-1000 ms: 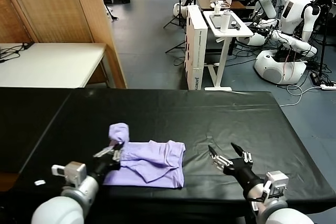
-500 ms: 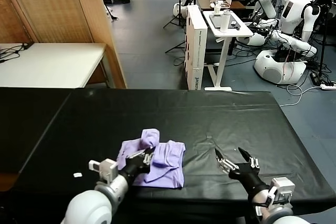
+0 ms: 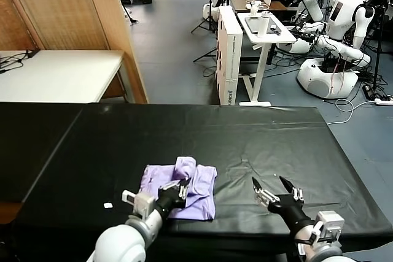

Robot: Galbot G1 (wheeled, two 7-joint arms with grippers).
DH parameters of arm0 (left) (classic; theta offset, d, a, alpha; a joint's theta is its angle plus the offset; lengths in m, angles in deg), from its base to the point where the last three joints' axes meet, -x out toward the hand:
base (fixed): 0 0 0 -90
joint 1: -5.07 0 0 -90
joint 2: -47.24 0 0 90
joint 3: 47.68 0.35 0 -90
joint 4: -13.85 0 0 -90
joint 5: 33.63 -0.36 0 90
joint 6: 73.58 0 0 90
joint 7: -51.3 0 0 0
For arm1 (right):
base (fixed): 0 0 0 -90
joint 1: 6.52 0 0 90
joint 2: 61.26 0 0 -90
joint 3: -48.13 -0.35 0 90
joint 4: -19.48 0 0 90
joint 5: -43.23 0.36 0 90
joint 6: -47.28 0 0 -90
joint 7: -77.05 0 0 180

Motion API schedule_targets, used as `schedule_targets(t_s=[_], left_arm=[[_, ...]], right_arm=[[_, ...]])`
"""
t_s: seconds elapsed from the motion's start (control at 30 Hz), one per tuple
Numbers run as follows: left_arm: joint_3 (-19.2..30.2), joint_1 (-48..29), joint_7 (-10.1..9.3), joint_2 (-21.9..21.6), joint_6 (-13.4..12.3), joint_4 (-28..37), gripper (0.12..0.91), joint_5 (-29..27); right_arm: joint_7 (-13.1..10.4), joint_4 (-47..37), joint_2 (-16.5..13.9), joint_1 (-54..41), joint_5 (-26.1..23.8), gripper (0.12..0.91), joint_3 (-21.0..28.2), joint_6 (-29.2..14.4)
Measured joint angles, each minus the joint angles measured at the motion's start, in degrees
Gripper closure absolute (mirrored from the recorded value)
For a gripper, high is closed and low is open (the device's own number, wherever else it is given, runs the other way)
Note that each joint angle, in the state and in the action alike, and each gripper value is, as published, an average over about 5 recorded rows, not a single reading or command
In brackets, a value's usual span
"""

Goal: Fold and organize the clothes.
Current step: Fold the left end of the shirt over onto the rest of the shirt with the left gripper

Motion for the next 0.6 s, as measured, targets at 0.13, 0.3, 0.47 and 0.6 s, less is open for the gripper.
schedule_targets(t_s=[0.13, 0.3, 0.47, 0.6], left_arm=[[0.2, 0.5, 0.4, 0.1, -1.0, -0.7, 0.755, 0.2], [-0.1, 1.0, 0.64, 0.2, -2.4, -1.6, 0.458, 0.4], [-2.0, 2.1, 0.48, -0.2, -4.3, -3.1, 0.179, 2.5], [-5.2, 3.3, -0.71, -1.1, -1.6, -4.8, 0.128, 4.2]], right_arm=[[0.0, 0.0, 0.1, 0.0, -0.1, 0.118, 0.2, 0.0], [0.1, 0.0, 0.2, 0.1, -0.1, 0.118, 0.3, 0.0], [0.2, -0.3, 0.4, -0.4, -0.2, 0.118, 1.2, 0.0], [0.2, -0.8, 0.8, -0.8, -0.3, 0.118, 1.8, 0.0]])
